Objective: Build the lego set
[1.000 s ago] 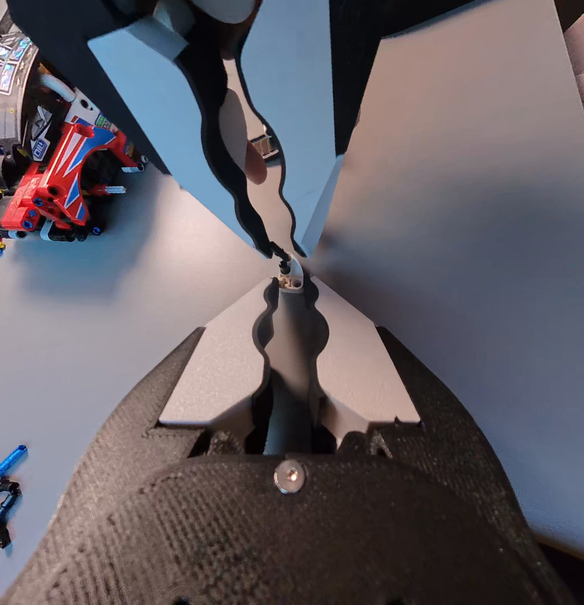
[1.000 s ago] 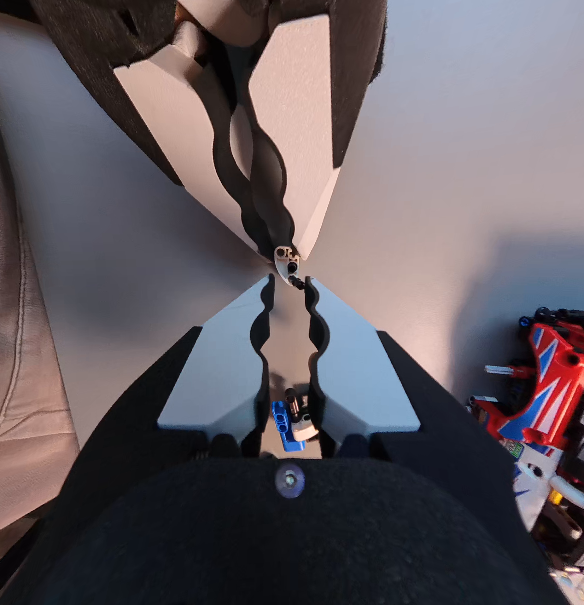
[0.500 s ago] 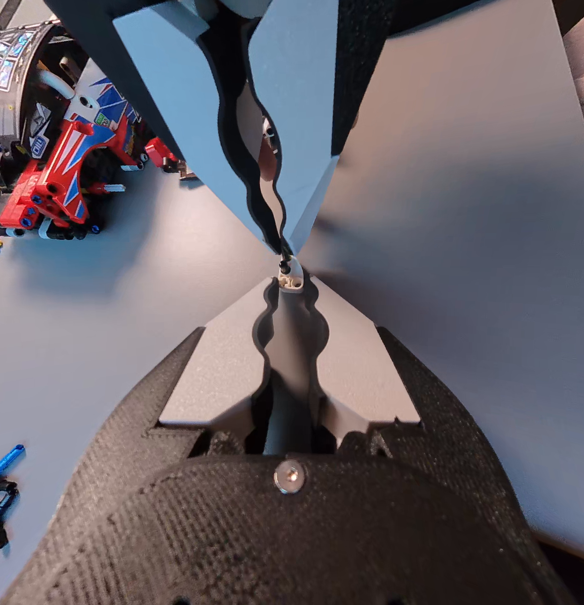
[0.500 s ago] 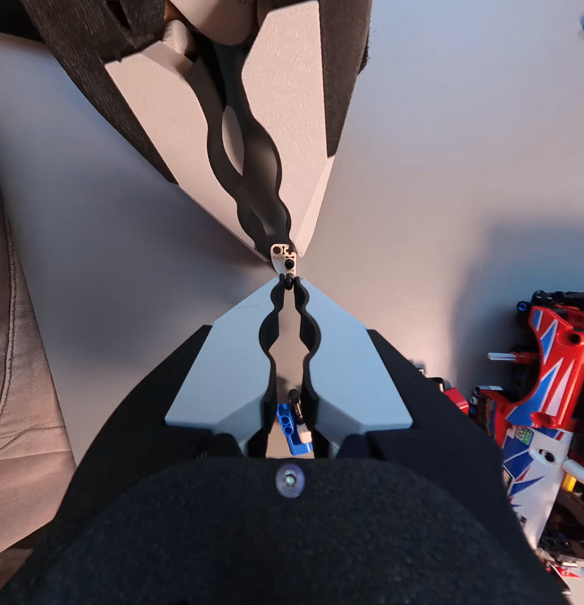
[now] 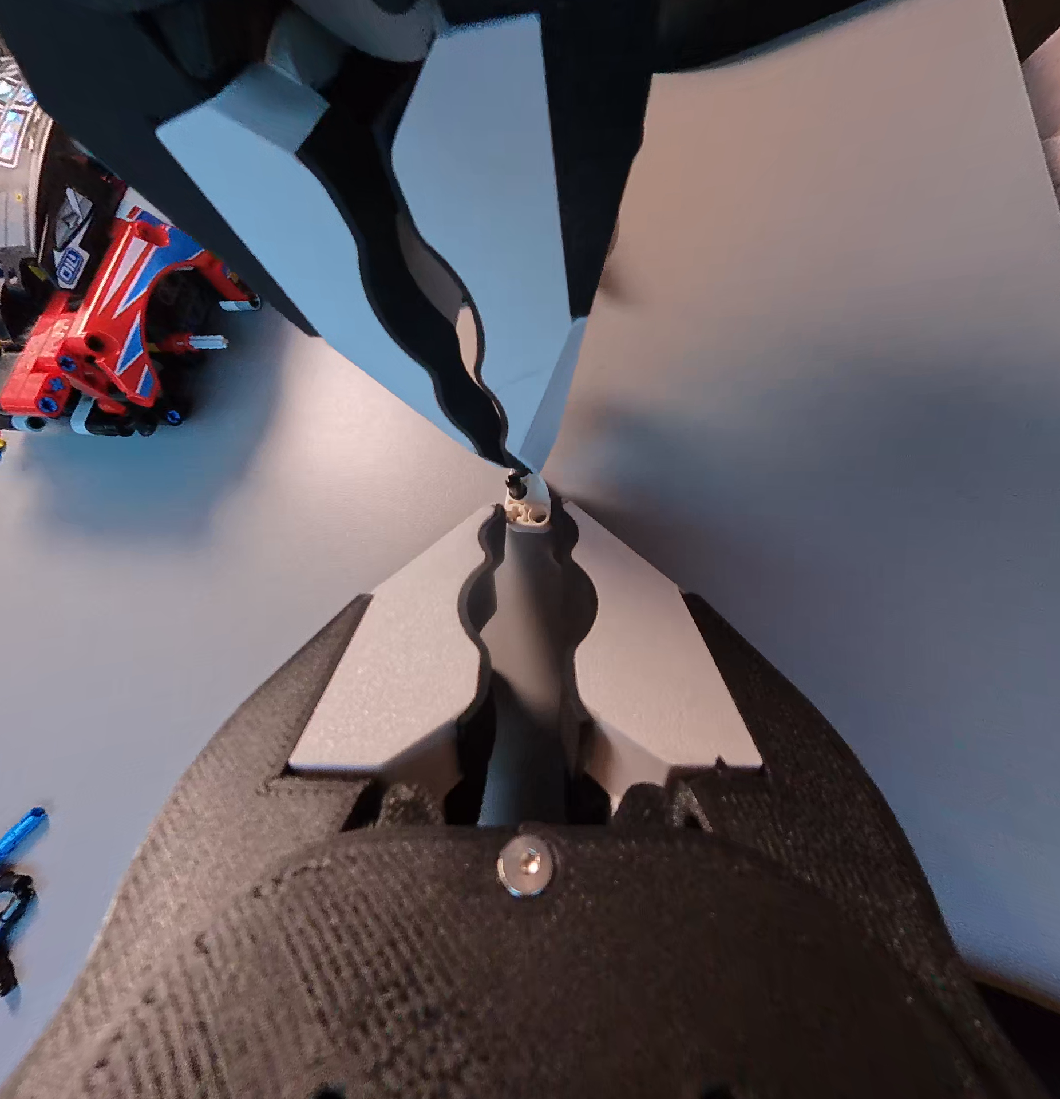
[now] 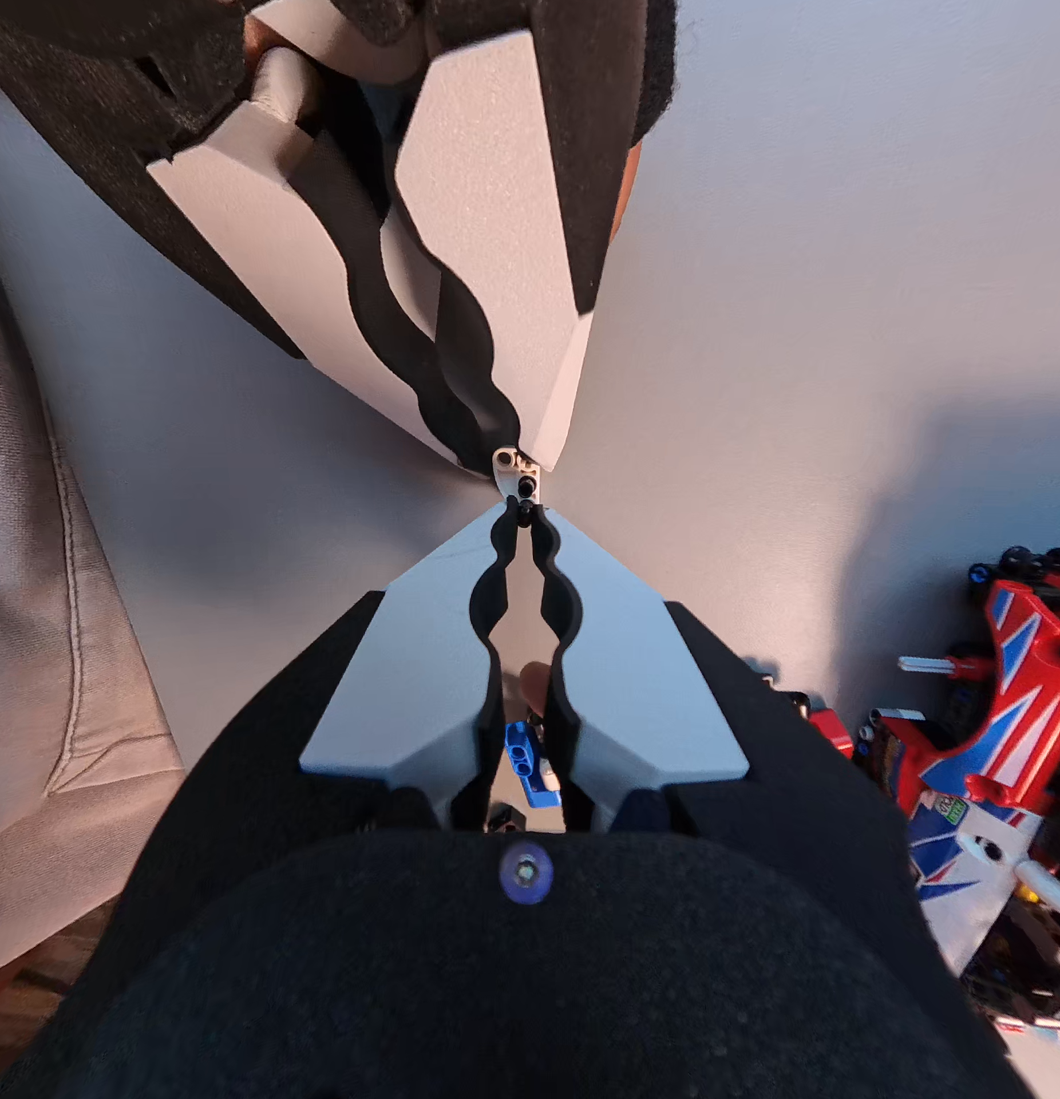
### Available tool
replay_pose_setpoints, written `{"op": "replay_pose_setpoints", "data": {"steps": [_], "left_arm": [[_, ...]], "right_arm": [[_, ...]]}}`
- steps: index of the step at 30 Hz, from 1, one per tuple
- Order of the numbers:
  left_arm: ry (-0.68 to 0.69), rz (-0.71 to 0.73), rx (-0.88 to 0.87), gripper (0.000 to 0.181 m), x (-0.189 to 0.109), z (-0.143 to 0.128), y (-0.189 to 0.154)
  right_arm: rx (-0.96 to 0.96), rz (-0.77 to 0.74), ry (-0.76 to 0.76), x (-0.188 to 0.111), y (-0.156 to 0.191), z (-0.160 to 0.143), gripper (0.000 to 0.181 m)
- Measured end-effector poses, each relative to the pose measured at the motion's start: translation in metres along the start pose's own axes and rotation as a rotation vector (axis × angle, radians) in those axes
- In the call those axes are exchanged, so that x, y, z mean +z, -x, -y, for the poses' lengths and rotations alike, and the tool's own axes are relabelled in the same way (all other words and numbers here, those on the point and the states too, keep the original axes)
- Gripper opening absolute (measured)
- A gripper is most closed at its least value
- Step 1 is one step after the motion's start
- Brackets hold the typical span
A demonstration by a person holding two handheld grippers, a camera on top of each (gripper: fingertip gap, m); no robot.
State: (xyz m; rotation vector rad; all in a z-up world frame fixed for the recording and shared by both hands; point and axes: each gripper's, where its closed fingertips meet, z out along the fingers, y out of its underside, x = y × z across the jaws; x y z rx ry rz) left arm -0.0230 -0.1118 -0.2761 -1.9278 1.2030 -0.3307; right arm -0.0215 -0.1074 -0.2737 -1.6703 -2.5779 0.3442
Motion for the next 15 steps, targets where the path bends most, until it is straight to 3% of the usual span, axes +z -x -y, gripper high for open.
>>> {"op": "replay_pose_setpoints", "data": {"steps": [15], "left_arm": [[-0.002, 0.004, 0.028, 0.013, 0.0001, 0.0007, -0.0010]], "right_arm": [[-0.034, -0.004, -0.037, 0.0014, -0.0005, -0.0003, 0.001]]}}
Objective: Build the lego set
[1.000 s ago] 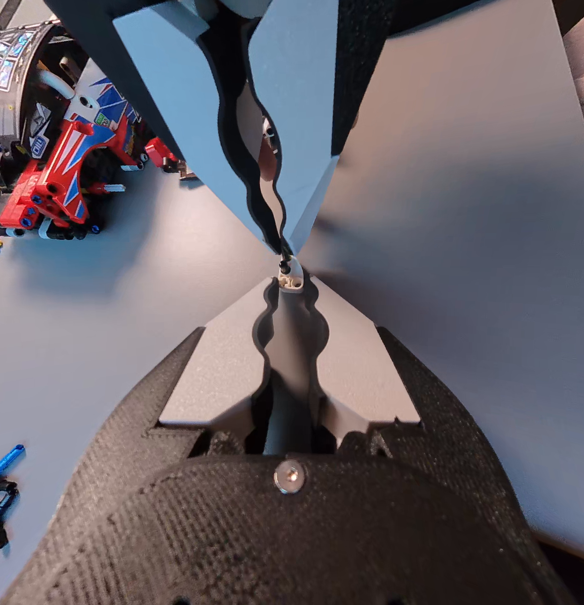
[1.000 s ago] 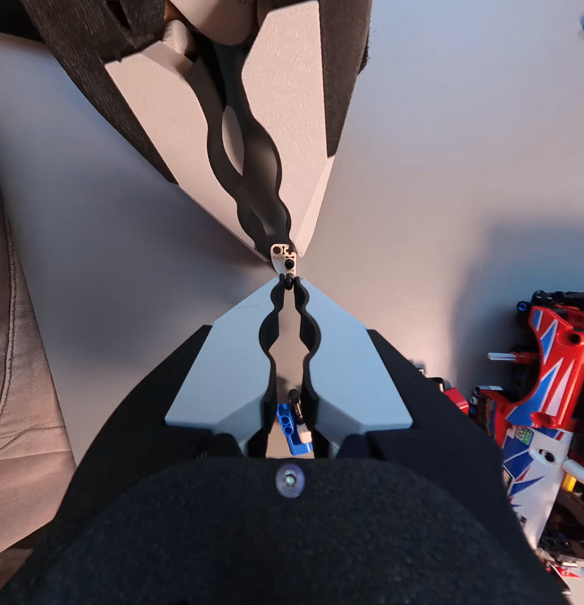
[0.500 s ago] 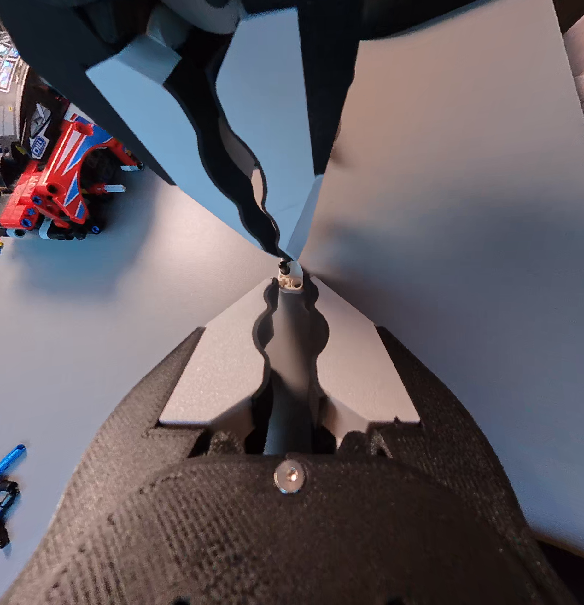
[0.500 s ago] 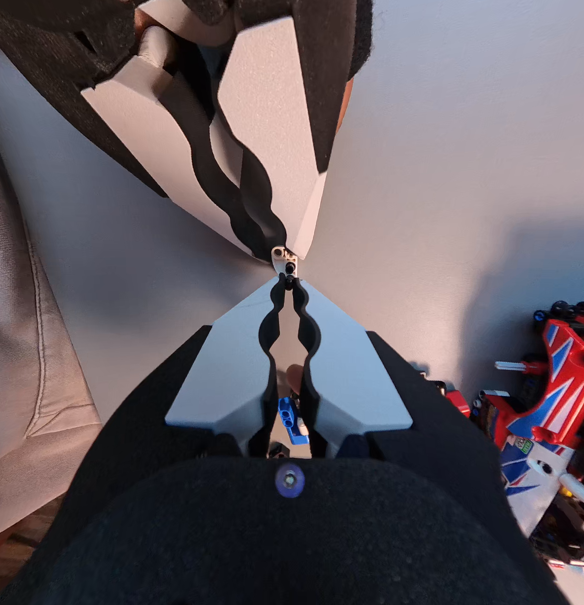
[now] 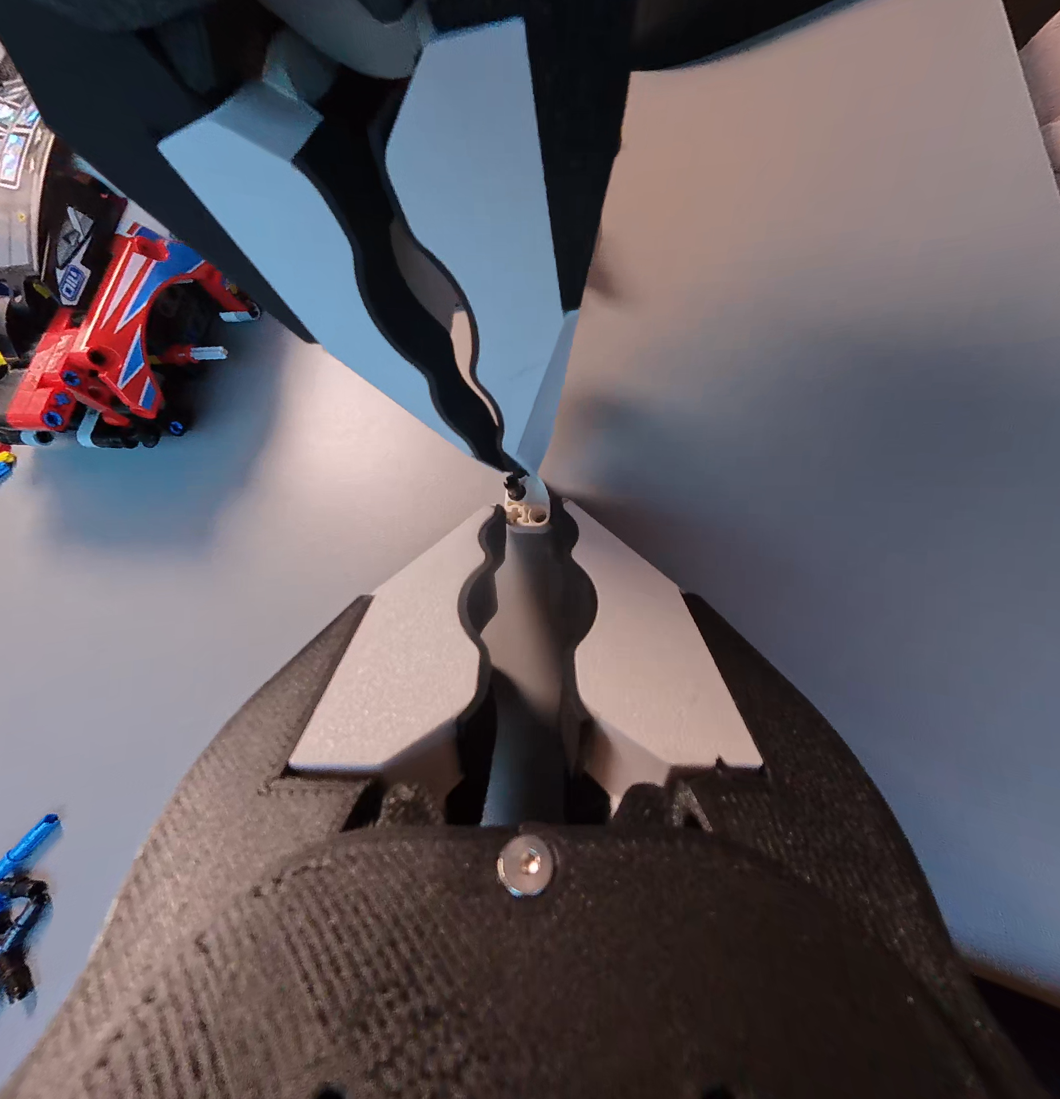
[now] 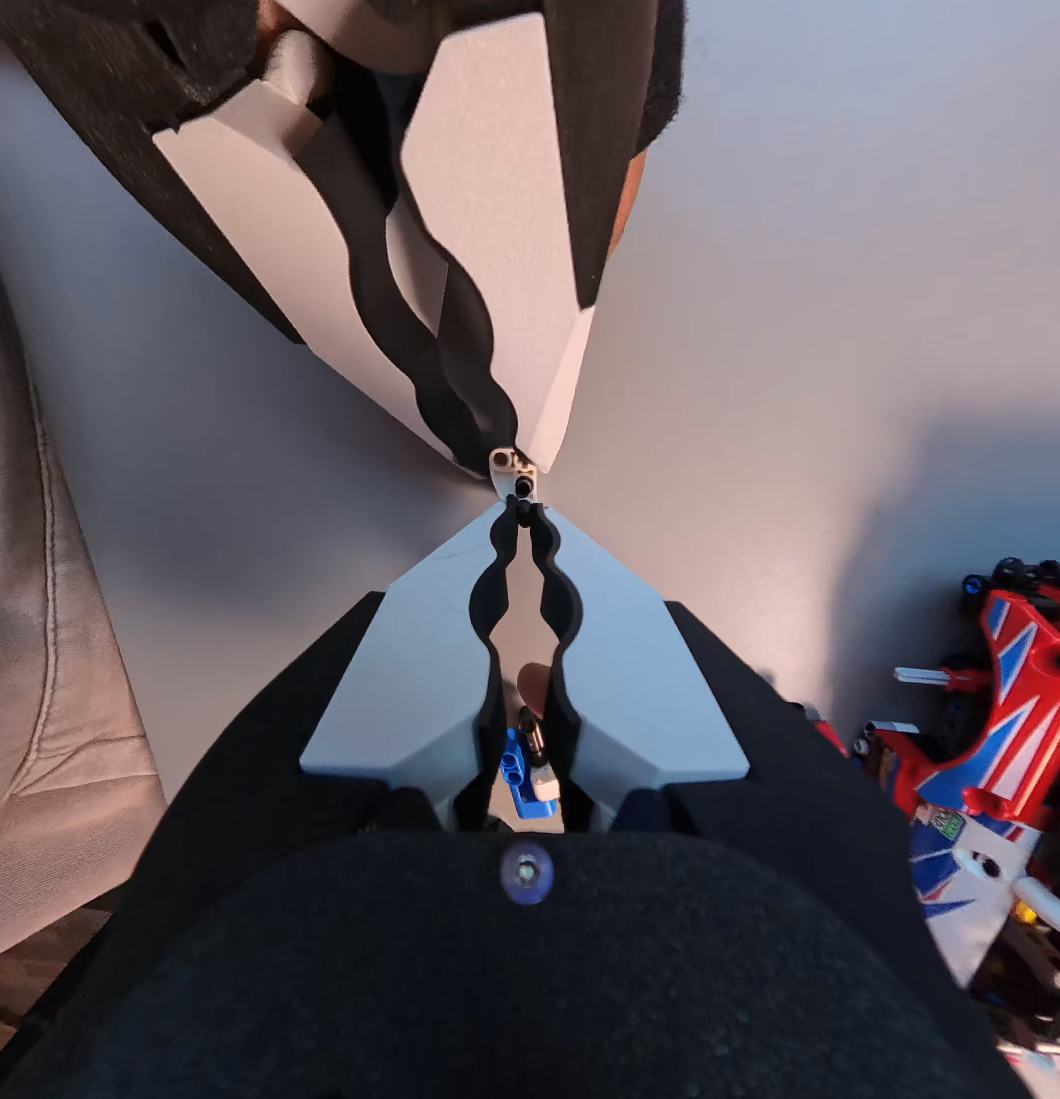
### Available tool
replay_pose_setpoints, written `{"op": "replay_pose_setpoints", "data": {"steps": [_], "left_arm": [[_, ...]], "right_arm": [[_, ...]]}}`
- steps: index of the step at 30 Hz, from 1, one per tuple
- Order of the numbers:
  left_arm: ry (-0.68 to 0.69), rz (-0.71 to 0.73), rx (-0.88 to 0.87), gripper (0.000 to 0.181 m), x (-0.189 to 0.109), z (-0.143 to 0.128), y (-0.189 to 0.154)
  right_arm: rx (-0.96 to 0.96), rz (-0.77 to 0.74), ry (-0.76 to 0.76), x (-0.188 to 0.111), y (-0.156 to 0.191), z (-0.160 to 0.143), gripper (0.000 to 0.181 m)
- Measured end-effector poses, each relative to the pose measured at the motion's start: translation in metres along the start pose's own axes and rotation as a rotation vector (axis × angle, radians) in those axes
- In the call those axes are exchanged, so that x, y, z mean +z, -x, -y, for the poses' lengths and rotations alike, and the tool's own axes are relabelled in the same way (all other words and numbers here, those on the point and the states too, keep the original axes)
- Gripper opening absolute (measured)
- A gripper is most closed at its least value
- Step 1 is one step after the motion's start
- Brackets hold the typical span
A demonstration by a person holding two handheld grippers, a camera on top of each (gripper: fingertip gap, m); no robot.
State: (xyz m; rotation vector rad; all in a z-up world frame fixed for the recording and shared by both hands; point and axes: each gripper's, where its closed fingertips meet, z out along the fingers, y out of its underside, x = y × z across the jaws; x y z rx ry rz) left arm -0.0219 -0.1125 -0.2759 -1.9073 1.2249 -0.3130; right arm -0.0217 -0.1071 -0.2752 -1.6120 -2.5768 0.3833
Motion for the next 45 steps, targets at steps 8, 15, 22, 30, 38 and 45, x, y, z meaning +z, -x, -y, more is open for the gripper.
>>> {"op": "replay_pose_setpoints", "data": {"steps": [8, 15, 22, 30, 38, 45], "left_arm": [[0.000, -0.010, -0.008, 0.013, 0.000, 0.000, 0.000], [-0.001, -0.025, -0.033, 0.014, -0.001, -0.001, 0.000], [-0.001, -0.034, -0.048, 0.014, -0.001, -0.002, 0.001], [-0.002, -0.044, -0.060, 0.014, -0.001, -0.002, 0.001], [-0.004, -0.055, -0.069, 0.013, -0.001, -0.002, 0.001], [-0.155, -0.126, -0.160, 0.020, -0.014, 0.017, 0.004]], "right_arm": [[0.018, 0.058, 0.044, 0.001, 0.001, 0.001, 0.001], [-0.005, 0.013, -0.123, 0.000, 0.000, 0.003, 0.002], [-0.037, -0.071, -0.328, -0.001, 0.002, 0.004, 0.010], [-0.024, -0.082, -0.416, -0.003, -0.001, 0.002, 0.006], [-0.014, -0.077, -0.470, -0.011, 0.001, -0.001, 0.002], [-0.038, -0.120, -0.572, -0.023, 0.007, 0.004, 0.002]]}}
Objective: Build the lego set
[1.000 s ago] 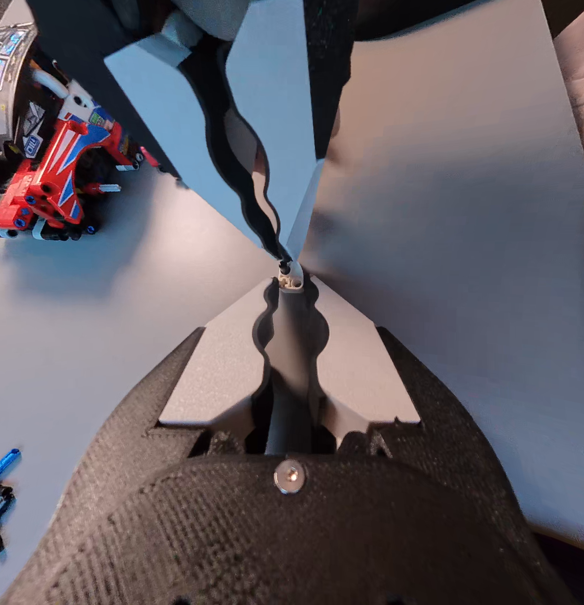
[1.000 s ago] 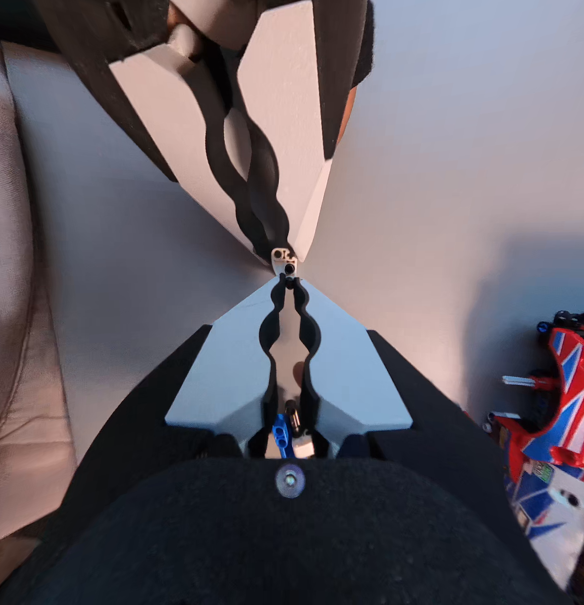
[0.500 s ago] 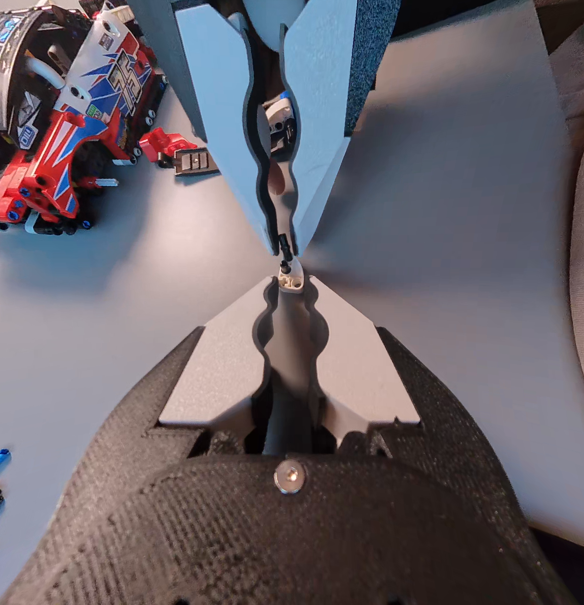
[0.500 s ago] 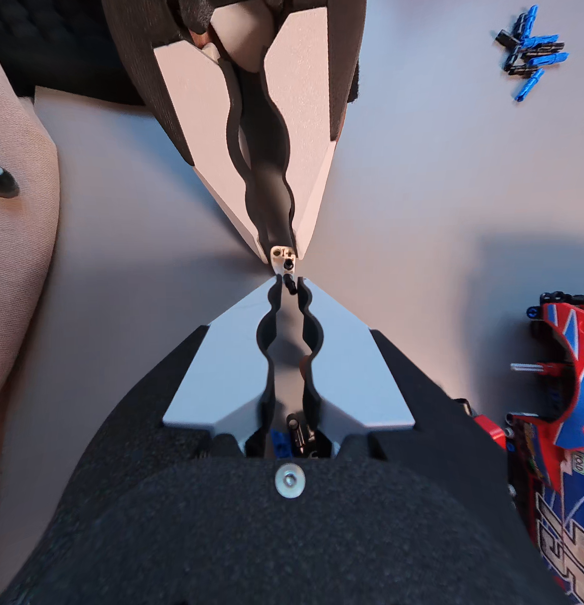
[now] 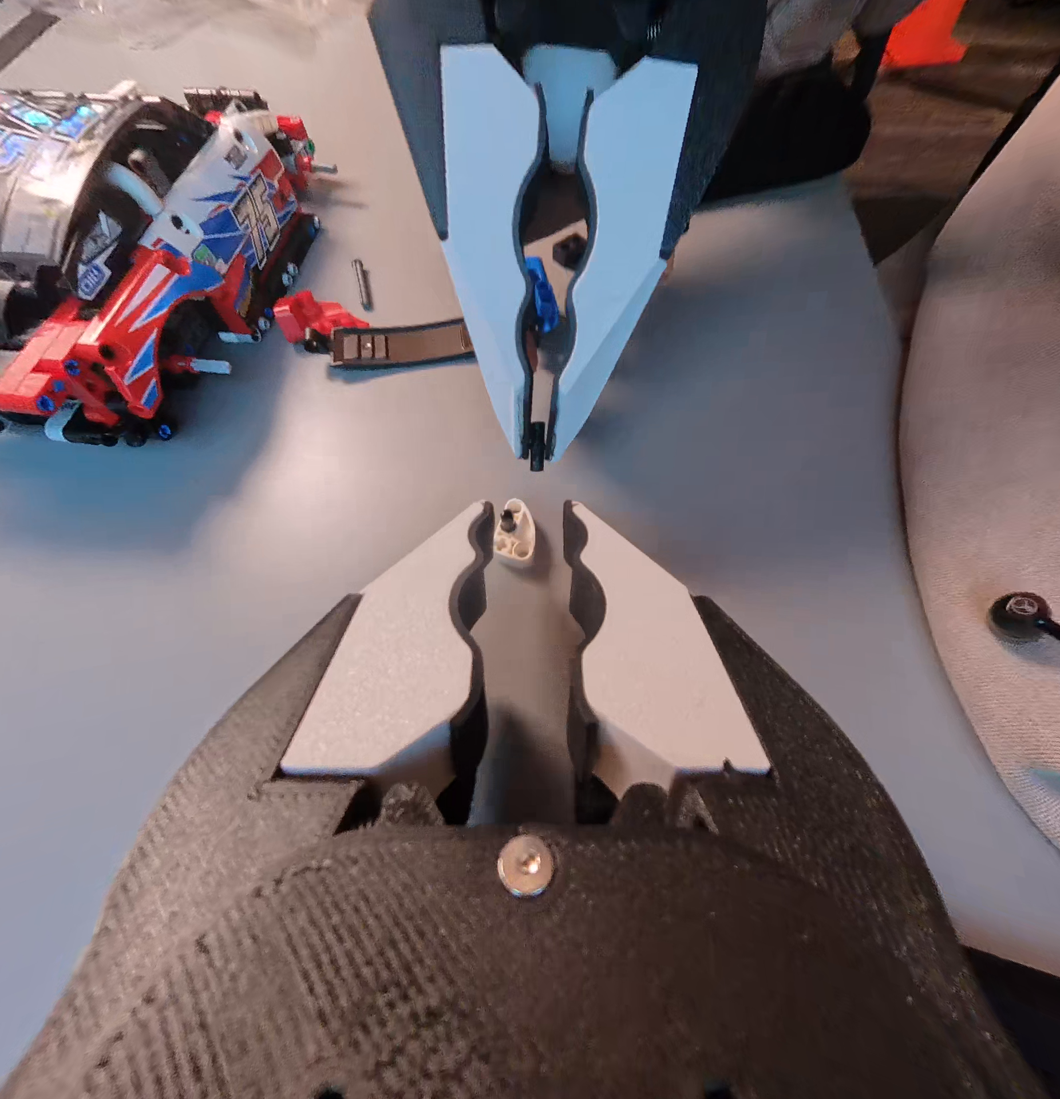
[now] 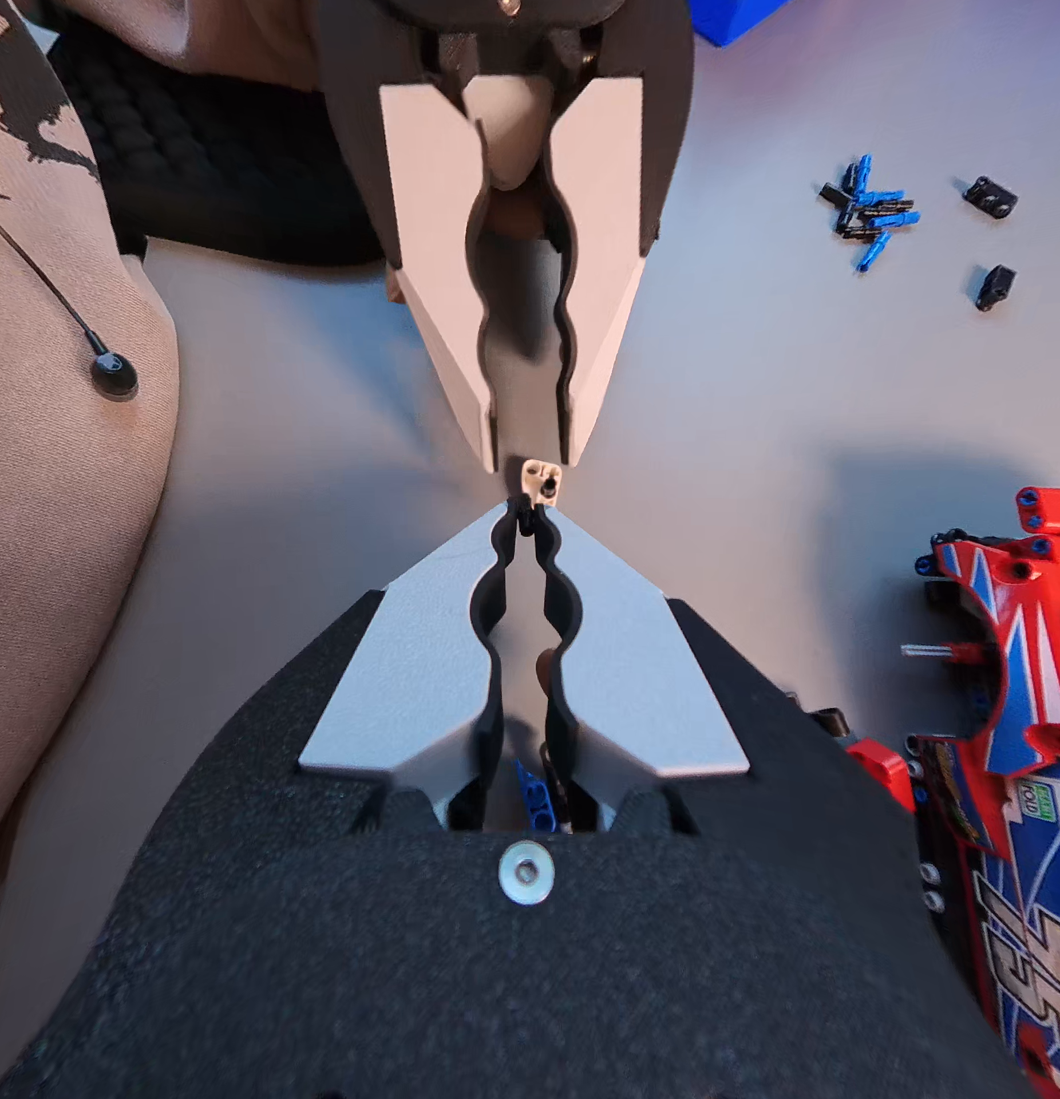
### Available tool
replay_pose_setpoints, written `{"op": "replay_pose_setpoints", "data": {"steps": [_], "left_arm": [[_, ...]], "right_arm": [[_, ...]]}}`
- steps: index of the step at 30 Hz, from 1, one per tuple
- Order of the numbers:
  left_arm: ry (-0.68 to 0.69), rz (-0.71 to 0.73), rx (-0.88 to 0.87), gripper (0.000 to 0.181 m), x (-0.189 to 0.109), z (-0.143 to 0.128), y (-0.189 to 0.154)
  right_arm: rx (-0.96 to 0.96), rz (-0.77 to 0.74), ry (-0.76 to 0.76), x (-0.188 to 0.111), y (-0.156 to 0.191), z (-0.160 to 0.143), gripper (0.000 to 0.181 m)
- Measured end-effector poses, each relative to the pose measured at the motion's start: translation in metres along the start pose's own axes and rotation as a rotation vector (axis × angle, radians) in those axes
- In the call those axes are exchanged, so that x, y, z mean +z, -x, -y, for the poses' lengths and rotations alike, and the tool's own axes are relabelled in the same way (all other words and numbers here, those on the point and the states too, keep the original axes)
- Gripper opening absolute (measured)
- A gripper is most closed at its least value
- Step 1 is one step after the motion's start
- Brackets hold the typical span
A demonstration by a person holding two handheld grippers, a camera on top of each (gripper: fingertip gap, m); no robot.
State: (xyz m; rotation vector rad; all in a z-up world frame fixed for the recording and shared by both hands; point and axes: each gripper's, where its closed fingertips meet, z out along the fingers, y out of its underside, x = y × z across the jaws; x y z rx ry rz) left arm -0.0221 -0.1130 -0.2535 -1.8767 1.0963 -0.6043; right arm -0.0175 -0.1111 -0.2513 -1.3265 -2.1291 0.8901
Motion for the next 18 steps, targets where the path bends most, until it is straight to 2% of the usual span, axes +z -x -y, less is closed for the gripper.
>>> {"op": "replay_pose_setpoints", "data": {"steps": [9, 13, 18], "left_arm": [[-0.065, -0.097, 0.007, 0.008, -0.001, 0.011, -0.019], [-0.070, -0.114, 0.005, 0.001, -0.001, 0.012, -0.022], [-0.064, -0.116, 0.017, 0.000, -0.001, 0.011, -0.023]], "right_arm": [[-0.019, -0.019, -0.059, 0.001, 0.013, 0.007, 0.002], [-0.016, -0.020, -0.072, 0.003, 0.018, 0.008, 0.002], [-0.015, -0.031, -0.075, 0.004, 0.019, 0.008, 0.002]]}}
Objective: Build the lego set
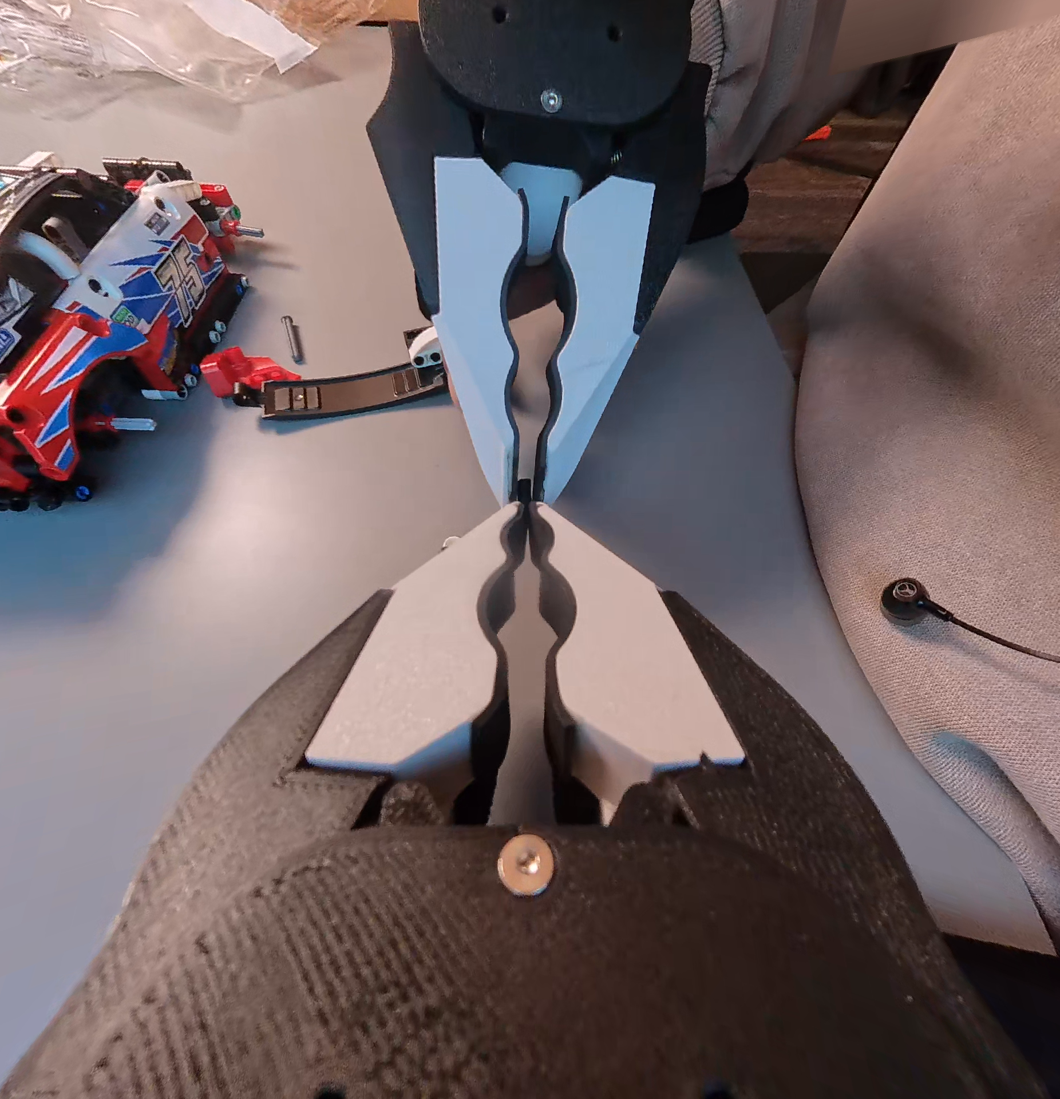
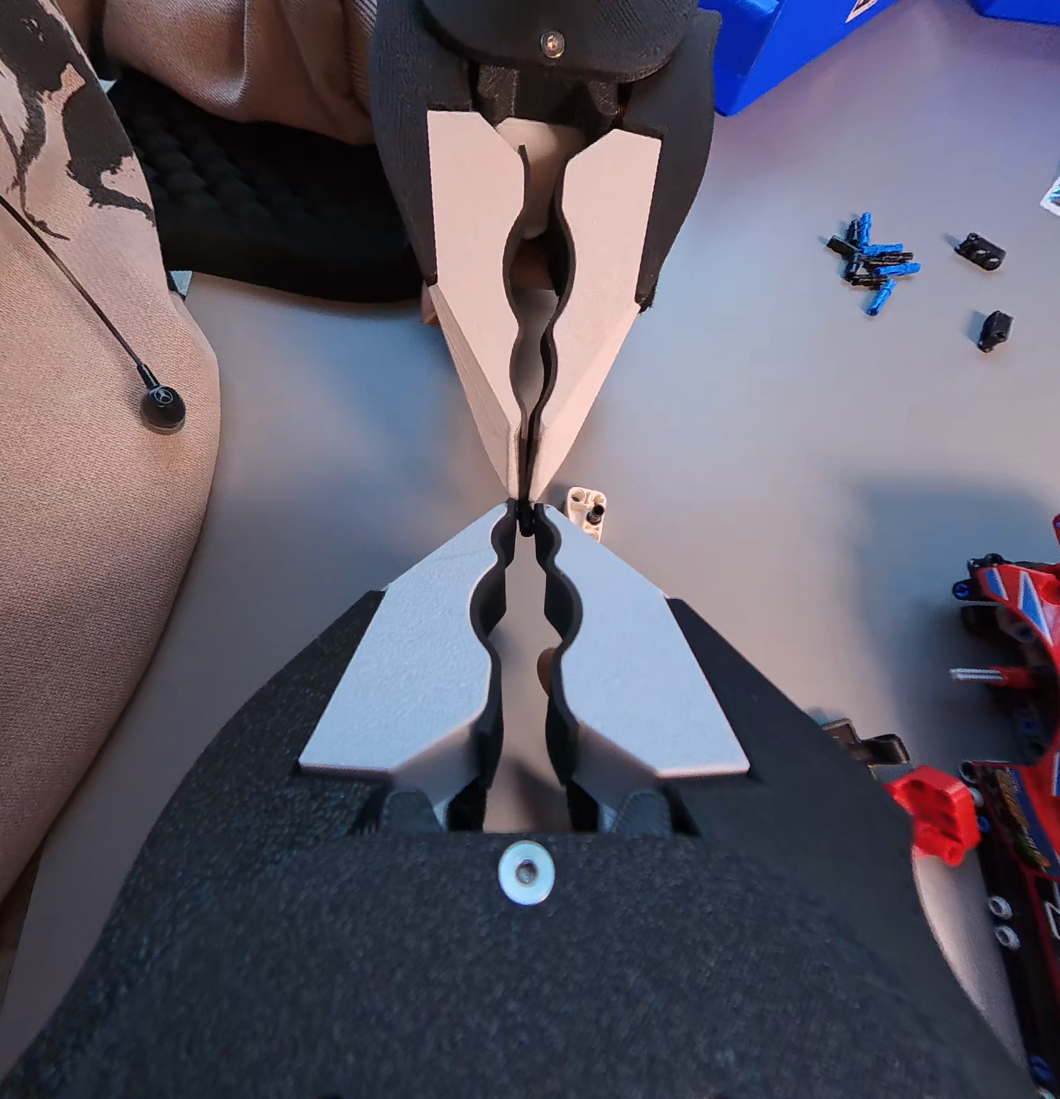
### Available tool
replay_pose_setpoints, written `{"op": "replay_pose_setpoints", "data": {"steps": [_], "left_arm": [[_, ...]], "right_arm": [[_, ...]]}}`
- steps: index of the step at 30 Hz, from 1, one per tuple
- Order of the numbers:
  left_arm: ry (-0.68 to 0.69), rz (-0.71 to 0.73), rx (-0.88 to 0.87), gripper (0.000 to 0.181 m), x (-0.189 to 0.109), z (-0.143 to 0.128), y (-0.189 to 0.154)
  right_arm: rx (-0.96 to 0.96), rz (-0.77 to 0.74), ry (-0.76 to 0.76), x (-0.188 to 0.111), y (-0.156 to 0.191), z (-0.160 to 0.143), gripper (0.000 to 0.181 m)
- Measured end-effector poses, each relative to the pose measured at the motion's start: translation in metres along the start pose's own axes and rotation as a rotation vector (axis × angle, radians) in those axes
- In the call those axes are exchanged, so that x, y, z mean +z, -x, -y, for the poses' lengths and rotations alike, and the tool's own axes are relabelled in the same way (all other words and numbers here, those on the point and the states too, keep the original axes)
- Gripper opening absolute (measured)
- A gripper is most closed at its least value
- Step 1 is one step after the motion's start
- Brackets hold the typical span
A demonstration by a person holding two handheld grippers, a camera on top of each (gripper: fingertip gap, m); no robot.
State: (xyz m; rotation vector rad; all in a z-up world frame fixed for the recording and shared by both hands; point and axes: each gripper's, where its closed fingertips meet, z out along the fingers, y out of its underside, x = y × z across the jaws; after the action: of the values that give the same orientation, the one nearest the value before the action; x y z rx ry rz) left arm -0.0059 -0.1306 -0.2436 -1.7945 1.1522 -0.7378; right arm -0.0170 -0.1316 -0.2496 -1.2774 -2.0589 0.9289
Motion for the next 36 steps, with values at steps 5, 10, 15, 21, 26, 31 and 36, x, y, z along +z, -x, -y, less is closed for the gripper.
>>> {"op": "replay_pose_setpoints", "data": {"steps": [5, 10, 15, 21, 26, 31, 36], "left_arm": [[-0.015, 0.003, 0.016, 0.000, -0.002, 0.003, 0.001], [-0.058, 0.009, 0.016, 0.000, -0.007, 0.009, 0.003], [-0.071, 0.005, 0.013, 0.000, -0.008, 0.011, 0.002], [-0.035, 0.081, -0.019, 0.000, -0.009, 0.003, 0.019], [0.080, 0.069, -0.047, 0.015, -0.020, -0.016, 0.029], [0.217, 0.015, -0.038, 0.025, -0.026, -0.039, 0.024], [0.227, 0.014, 0.000, 0.016, -0.012, -0.039, 0.016]], "right_arm": [[0.001, -0.013, -0.032, -0.002, -0.001, 0.004, 0.003], [0.036, -0.013, -0.108, -0.011, -0.003, 0.013, 0.003], [0.052, -0.018, -0.144, -0.016, -0.004, 0.016, 0.000], [0.052, -0.040, -0.056, -0.014, -0.009, 0.000, 0.004], [0.056, -0.036, 0.030, -0.008, -0.007, -0.009, 0.006], [0.050, -0.036, 0.057, -0.006, -0.004, -0.012, 0.006], [0.048, -0.044, 0.054, -0.005, -0.002, -0.010, 0.005]]}}
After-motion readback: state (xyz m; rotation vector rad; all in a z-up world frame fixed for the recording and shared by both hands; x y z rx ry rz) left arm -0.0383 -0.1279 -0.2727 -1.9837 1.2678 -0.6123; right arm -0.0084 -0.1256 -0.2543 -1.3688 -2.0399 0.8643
